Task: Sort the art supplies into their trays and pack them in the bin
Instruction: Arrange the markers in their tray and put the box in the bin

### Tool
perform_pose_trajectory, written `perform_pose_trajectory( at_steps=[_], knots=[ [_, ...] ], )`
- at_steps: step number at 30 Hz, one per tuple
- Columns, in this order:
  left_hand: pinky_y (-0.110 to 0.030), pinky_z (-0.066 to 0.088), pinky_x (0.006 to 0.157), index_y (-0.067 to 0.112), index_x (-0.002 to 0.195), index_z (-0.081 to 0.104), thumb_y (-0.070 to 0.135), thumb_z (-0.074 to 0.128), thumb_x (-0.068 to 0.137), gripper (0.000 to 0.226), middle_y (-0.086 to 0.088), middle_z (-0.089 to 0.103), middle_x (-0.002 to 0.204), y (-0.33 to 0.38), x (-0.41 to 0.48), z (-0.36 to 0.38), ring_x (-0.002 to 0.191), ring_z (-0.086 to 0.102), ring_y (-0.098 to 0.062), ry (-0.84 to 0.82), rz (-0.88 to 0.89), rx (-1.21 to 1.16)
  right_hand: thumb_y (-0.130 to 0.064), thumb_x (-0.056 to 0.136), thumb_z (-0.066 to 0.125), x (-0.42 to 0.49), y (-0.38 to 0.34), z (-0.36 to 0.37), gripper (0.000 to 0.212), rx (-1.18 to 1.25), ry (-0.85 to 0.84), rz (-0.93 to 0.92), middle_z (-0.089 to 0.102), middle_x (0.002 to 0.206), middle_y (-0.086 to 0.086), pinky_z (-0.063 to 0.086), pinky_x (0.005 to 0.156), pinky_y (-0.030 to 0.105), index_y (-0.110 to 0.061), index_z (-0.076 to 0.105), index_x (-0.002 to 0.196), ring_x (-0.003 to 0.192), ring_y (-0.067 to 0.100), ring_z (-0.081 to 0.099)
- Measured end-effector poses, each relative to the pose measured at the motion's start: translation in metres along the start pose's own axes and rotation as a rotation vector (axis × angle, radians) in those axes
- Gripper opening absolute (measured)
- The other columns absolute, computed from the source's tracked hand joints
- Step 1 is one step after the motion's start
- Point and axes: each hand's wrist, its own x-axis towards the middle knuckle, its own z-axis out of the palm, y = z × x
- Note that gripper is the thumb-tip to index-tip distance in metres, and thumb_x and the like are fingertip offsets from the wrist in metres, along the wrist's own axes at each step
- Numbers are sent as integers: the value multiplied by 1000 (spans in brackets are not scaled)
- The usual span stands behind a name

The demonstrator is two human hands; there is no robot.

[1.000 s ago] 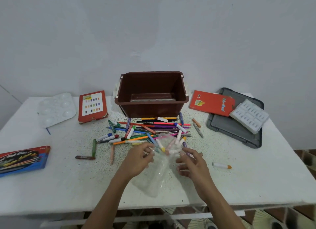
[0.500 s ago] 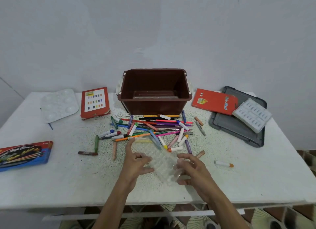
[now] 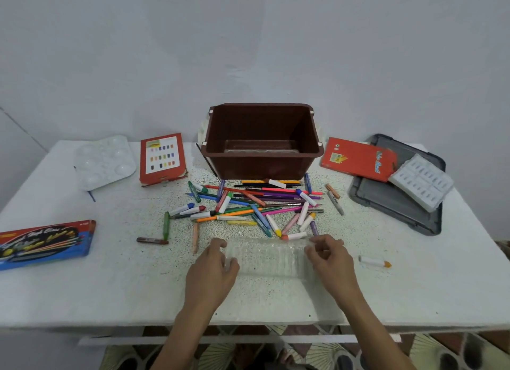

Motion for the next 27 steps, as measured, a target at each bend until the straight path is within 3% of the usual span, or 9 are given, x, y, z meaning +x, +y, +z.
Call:
perform_pose_trajectory(
  at_steps=[2, 6, 9, 12, 14, 19, 22, 27],
  knots=[
    [-29, 46, 65, 22, 123, 50, 33, 63, 90, 38, 4, 59, 104, -4, 1, 4, 87, 59, -14, 25, 25, 59, -22, 93, 67, -1, 3, 4, 21, -100, 14, -37, 66, 87, -5, 42, 64, 11, -18, 69, 113, 80, 3, 61],
    [-42, 51, 75, 13, 126, 55, 24, 68, 82, 48, -12, 55, 117, -11, 3, 19, 103, 57, -30, 81, 112, 147, -13, 93, 64, -3, 1, 6, 27, -192, 28, -113, 63, 78, -6, 39, 58, 7, -12, 69, 120, 72, 2, 58],
    [-42, 43, 95, 20, 131, 52, 40, 51, 88, 48, -6, 47, 135, -9, 2, 23, 121, 45, -25, 100, 246, 105, -8, 93, 61, -4, -4, 6, 28, -220, 33, -162, 64, 82, -4, 43, 61, 7, -11, 69, 121, 73, 0, 57],
    [-32, 19, 108, 30, 138, 47, 65, 45, 89, 60, 7, 32, 151, -10, 3, 28, 139, 26, -14, -6, 376, 118, -9, 94, 60, -4, -7, 4, 25, -211, 24, -180, 63, 82, -7, 42, 61, 4, -10, 70, 117, 72, -5, 56],
    [-28, 12, 110, 33, 138, 46, 75, 43, 86, 67, 9, 31, 151, -12, 4, 32, 141, 23, -11, -31, 432, 157, -10, 95, 60, -5, -8, 1, 24, -198, 6, -188, 65, 85, -7, 43, 63, 3, -11, 70, 117, 74, -7, 57],
    [-31, 16, 112, 30, 138, 49, 78, 38, 88, 71, 7, 38, 149, -15, 6, 36, 140, 28, -14, -12, 440, 145, -12, 96, 59, -7, -4, -8, 24, -180, -18, -185, 68, 92, -7, 44, 68, 2, -12, 70, 117, 81, -9, 59],
    [-32, 19, 112, 29, 140, 48, 77, 37, 88, 71, 7, 37, 149, -15, 7, 38, 142, 25, -13, -15, 430, 129, -14, 96, 59, -6, -2, -11, 22, -177, -19, -175, 69, 93, -7, 50, 73, 11, -14, 71, 115, 83, -6, 61],
    [-31, 17, 113, 29, 141, 46, 74, 40, 90, 68, 7, 36, 150, -20, 8, 41, 145, 21, -13, -13, 445, 134, -12, 95, 59, 0, 3, -18, 18, -198, 52, -171, 70, 85, -9, 44, 64, 10, -16, 72, 107, 77, -2, 62]
  ],
)
